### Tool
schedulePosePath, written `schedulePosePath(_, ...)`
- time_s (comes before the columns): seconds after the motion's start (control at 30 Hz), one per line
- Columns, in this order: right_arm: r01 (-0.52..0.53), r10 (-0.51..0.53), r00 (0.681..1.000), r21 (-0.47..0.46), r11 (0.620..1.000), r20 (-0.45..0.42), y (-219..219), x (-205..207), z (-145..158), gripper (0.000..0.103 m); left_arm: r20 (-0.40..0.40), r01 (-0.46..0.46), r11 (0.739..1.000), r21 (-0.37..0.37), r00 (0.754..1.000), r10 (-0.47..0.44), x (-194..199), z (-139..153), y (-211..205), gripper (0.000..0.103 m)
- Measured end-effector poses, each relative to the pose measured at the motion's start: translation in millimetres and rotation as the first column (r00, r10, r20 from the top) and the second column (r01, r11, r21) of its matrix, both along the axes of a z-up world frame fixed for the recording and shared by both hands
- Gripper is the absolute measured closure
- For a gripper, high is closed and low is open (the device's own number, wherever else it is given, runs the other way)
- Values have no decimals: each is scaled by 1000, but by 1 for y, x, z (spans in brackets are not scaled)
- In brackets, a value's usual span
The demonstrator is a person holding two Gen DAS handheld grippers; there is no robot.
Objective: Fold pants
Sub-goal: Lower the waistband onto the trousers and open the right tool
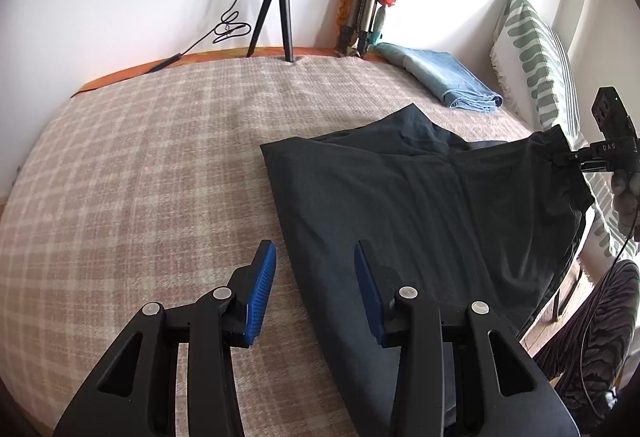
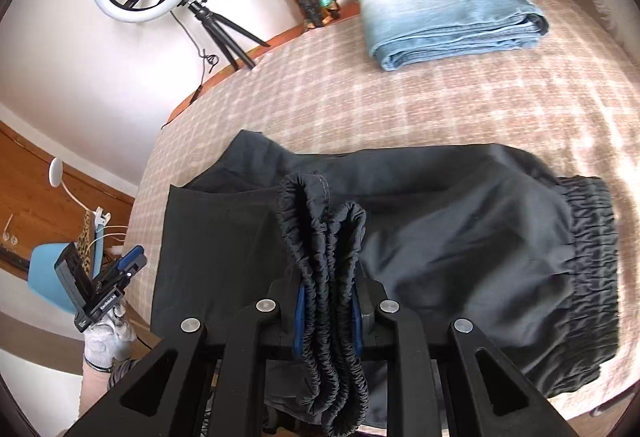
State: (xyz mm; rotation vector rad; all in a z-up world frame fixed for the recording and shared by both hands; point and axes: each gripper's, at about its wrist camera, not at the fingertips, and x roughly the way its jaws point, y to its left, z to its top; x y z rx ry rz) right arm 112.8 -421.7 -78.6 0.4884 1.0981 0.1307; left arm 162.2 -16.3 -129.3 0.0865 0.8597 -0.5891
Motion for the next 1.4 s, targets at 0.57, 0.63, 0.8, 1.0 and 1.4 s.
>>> schedulePosePath(0.57,179,-182,982,-49,983,-44,-114,-33,-24,60,-20,120,991,65,993,-118,-5,-13,-68,64)
schedulePosePath(0.63,171,-173,984,-38,984,-41,-113,-39,-23,60,-24,121,991,61,992,-120,-5,-15,-70,64)
schedulePosePath(0.8,128,-138,988,-120,984,-76,-98,-46,-33,68,-36,104,994,45,994,-103,-5,-17,-71,64)
schedulePosePath(1.0,99,-127,989,-290,952,-79,-85,-49,-32,76,-52,78,996,52,996,-75,-6,-14,-59,59)
schedulePosePath(1.4,64,-26,993,-345,936,111,-34,-51,21,61,29,25,990,142,999,-29,25,50,-27,59)
